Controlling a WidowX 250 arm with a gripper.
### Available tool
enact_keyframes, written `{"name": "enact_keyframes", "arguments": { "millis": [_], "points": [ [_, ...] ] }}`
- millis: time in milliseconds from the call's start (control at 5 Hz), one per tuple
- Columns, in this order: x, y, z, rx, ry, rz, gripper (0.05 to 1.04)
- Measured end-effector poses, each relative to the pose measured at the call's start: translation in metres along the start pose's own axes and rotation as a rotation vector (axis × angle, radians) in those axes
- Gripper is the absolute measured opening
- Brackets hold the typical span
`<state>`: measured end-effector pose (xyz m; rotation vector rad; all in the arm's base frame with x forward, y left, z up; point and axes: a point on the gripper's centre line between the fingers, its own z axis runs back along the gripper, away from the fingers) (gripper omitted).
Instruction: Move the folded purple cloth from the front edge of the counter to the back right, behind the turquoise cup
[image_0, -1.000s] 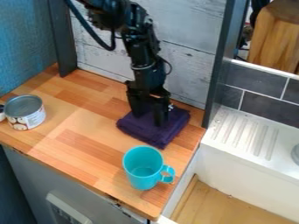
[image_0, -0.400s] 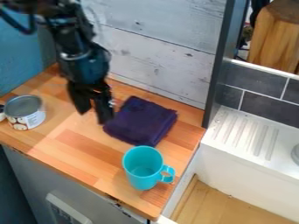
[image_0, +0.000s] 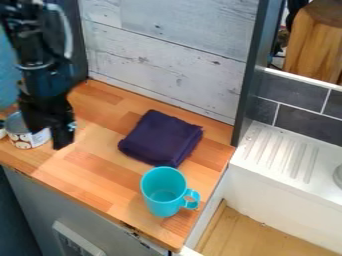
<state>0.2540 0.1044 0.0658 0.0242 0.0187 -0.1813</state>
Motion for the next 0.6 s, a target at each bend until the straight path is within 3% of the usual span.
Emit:
{"name": "enact_keyframes", "arguments": {
  "millis": [400,600],
  "points": [
    [0.001,0.031,0.018,0.020,-0.019,0.010,1.001],
    [0.007,0.047,0.016,0.035,0.051,-0.019,1.001]
  ]
}}
